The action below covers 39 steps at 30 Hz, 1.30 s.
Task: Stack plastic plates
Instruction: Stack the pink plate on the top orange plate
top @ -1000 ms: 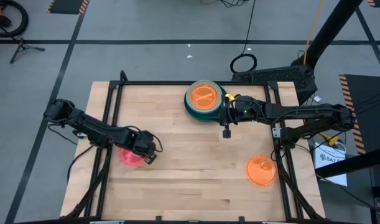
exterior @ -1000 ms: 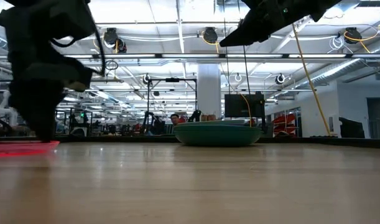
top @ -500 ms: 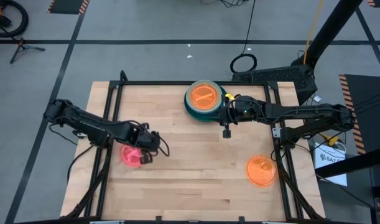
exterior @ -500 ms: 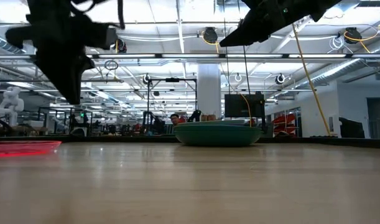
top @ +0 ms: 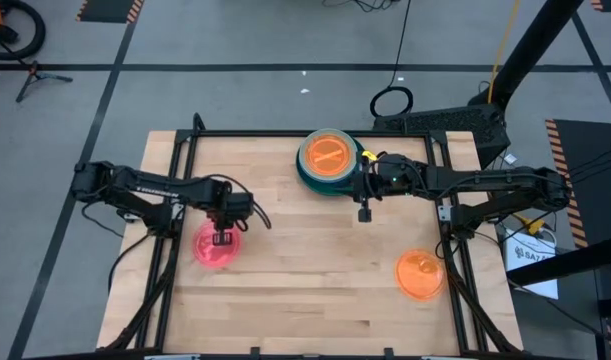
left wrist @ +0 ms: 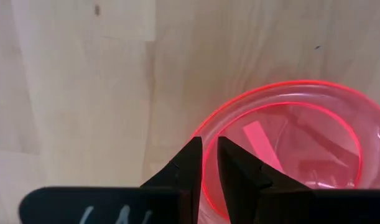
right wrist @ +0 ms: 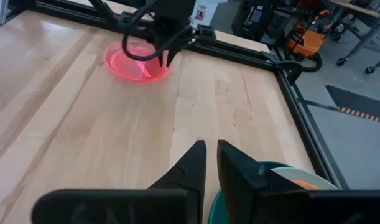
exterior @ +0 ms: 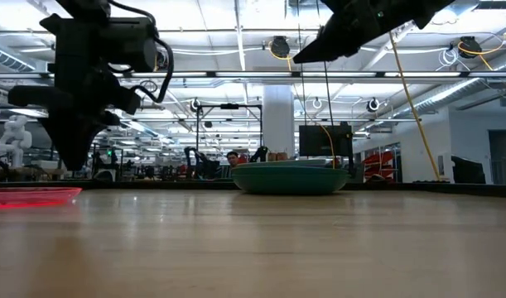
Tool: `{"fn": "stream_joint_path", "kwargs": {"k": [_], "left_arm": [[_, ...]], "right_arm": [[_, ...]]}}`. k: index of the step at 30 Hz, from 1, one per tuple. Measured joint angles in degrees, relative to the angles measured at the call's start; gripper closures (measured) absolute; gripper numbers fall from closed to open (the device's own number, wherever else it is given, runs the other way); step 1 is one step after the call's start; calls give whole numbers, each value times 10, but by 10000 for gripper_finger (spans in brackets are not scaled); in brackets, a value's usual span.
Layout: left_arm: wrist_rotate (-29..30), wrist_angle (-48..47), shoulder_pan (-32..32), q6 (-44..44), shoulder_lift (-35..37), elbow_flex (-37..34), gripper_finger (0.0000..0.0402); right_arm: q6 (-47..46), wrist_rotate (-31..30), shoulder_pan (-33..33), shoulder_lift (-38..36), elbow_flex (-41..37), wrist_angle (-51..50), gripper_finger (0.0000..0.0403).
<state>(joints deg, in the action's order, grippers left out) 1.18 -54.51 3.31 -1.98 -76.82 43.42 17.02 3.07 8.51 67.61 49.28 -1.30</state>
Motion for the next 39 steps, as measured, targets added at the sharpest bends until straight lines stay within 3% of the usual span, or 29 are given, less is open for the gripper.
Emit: {"fn": "stream_joint_path", "kwargs": {"k": [9,21,28,39], "left_arm": [[7,-3,17,-4,0,0,336],[8,1,15,-3,0,-4,223],[8,2,15,-3,-4,-4,220],[9,3,19,-6,-77,-4,220]], "right_arm": [[0,0,0,0,0,-7,370],[-1,0,0,0,0,-10,370],[-9,0,0,0,0,-10,370],[-14,0,0,0,0,-9,370]]}}
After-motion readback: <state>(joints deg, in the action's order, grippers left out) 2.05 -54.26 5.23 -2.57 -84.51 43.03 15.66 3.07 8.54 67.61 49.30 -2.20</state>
